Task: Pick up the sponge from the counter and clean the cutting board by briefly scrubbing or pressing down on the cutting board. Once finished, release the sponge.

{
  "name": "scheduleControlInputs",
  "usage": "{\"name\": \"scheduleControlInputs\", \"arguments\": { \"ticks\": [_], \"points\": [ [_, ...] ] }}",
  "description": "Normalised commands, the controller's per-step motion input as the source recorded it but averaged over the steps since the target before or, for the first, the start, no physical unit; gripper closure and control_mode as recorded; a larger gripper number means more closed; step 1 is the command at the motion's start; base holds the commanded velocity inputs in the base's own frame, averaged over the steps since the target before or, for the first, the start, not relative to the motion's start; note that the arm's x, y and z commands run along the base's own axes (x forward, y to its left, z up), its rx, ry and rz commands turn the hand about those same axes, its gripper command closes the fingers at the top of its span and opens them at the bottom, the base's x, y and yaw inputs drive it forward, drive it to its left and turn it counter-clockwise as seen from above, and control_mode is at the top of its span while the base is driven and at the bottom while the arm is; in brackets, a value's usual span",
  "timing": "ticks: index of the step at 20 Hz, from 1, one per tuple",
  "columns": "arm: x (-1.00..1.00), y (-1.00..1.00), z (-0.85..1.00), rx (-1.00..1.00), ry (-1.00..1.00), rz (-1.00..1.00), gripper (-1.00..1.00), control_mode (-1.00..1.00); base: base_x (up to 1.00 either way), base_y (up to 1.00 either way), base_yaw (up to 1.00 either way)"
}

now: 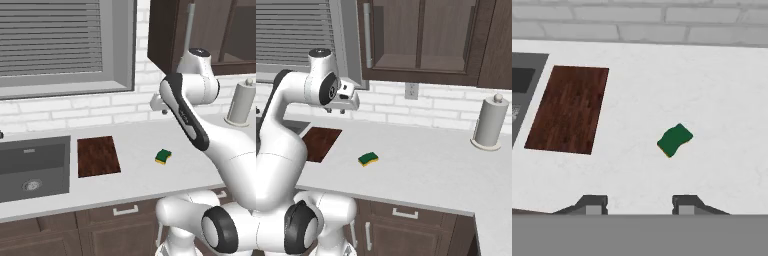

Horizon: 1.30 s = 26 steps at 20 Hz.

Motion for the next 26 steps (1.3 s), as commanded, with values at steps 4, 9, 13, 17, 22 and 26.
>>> {"name": "scheduleControlInputs", "arguments": {
  "ticks": [4,9,13,17,22,26],
  "points": [
    [0.00,0.00,-0.10,0.00,0.01,0.00,-1.00,-1.00,0.00,0.00,0.00],
    [0.08,0.00,-0.76,0.01,0.09,0.00,-1.00,-1.00,0.00,0.00,0.00],
    [0.09,0.00,-0.94,0.01,0.01,0.00,-1.00,-1.00,0.00,0.00,0.00],
    [0.11,-0.04,-0.71,0.00,0.00,0.00,-1.00,-1.00,0.00,0.00,0.00],
    [0.16,0.00,-0.41,0.00,0.00,0.00,-1.00,-1.00,0.00,0.00,0.00],
    [0.54,0.00,0.00,0.00,0.00,0.00,-1.00,-1.00,0.00,0.00,0.00]
  ]
}}
